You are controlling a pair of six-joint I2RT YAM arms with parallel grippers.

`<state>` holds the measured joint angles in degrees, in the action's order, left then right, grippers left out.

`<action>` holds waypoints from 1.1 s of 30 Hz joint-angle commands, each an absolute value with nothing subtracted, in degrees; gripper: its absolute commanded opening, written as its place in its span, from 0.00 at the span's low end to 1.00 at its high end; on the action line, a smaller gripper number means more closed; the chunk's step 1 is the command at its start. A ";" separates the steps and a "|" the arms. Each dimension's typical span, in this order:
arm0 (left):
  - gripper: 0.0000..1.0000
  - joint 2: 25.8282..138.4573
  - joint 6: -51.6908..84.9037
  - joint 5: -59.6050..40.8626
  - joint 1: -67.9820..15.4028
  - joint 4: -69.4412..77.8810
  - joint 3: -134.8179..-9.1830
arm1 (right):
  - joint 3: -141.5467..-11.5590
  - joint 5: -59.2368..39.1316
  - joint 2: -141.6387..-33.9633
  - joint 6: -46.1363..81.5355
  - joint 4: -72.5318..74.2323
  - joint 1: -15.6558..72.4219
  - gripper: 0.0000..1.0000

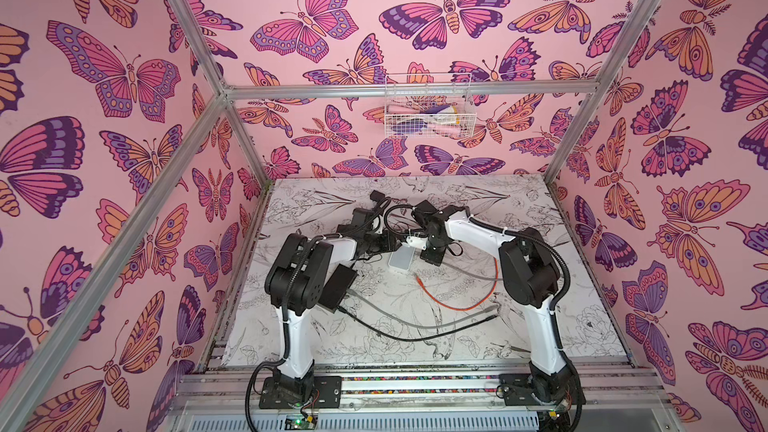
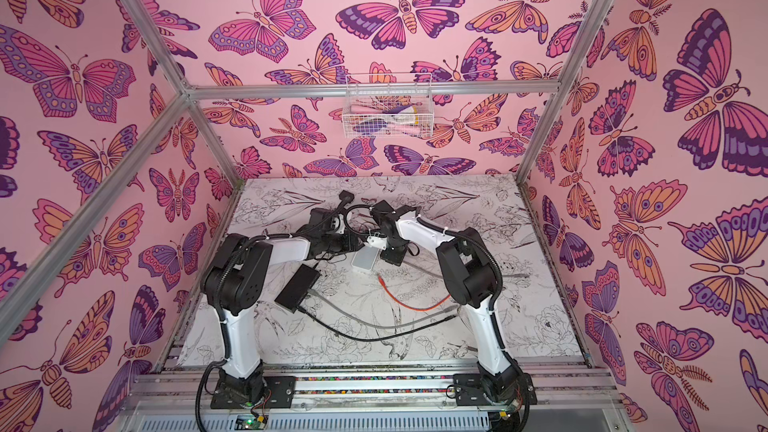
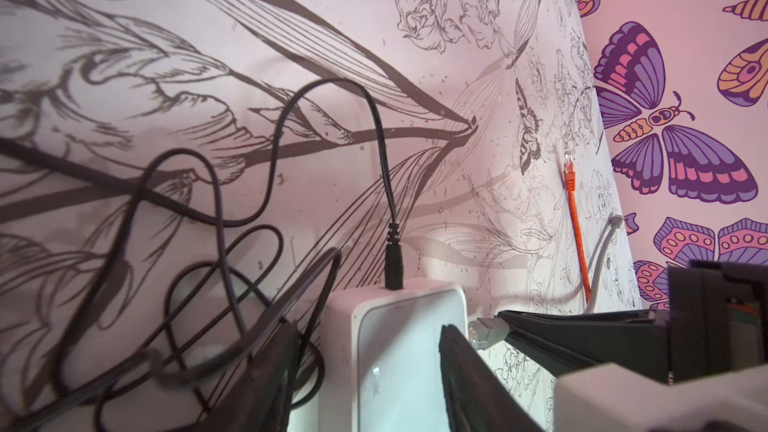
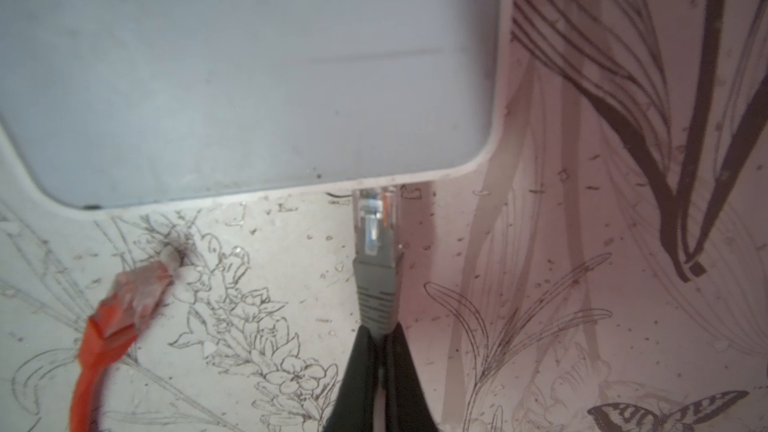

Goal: Insert the plug into the switch port

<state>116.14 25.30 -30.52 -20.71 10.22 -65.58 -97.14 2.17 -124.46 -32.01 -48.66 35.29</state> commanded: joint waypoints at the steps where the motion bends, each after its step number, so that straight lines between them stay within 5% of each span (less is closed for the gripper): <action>1: 0.57 117.86 23.57 -31.64 -21.09 8.23 -66.94 | -99.45 2.95 -125.51 -33.40 -49.47 35.66 0.00; 33: 0.53 119.66 21.97 -32.23 -21.88 6.50 -68.19 | -101.24 -0.68 -127.88 -33.58 -49.44 34.95 0.00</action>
